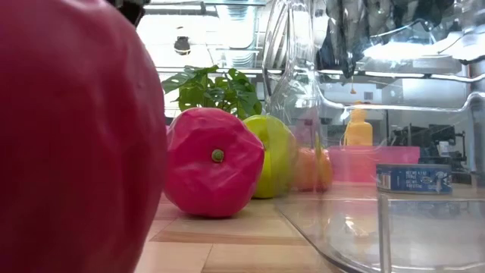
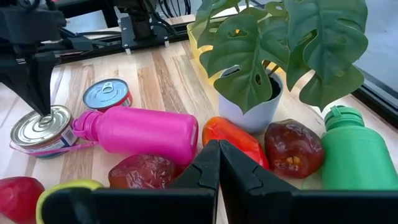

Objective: Pick & Place Food Item
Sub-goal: Adjust the blue pink tuna can, then put the pink water bottle into the pink bin

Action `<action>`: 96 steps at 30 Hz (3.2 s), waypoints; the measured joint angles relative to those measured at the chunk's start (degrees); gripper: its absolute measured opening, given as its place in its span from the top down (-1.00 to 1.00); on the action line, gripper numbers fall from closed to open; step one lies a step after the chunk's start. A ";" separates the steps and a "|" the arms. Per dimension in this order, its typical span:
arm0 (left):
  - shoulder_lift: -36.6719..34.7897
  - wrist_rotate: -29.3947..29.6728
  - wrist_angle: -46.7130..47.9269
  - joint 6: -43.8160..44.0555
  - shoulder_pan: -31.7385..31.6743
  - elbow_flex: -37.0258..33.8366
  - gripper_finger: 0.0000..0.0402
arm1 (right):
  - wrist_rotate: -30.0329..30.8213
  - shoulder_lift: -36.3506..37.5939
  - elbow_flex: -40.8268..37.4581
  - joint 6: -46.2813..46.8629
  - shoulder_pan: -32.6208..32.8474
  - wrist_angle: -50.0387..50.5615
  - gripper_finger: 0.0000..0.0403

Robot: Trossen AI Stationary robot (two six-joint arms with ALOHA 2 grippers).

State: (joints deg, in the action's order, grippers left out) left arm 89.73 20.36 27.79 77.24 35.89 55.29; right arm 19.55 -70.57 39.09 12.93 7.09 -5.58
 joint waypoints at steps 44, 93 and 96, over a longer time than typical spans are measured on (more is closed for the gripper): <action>0.00 -32.33 2.90 8.78 2.83 -4.50 1.00 | 0.00 0.00 0.00 0.15 0.00 -0.04 0.99; -1.75 -9.68 2.41 5.70 -2.94 -4.50 -0.03 | -0.17 -0.02 0.00 0.22 0.02 0.17 0.99; -1.75 -8.70 1.72 5.58 -2.98 -4.50 -0.08 | -0.17 -0.02 0.00 0.22 0.02 0.18 0.99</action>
State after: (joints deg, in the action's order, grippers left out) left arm 87.99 11.66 29.52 82.82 32.91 50.78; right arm 19.38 -70.59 39.09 13.15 7.11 -5.41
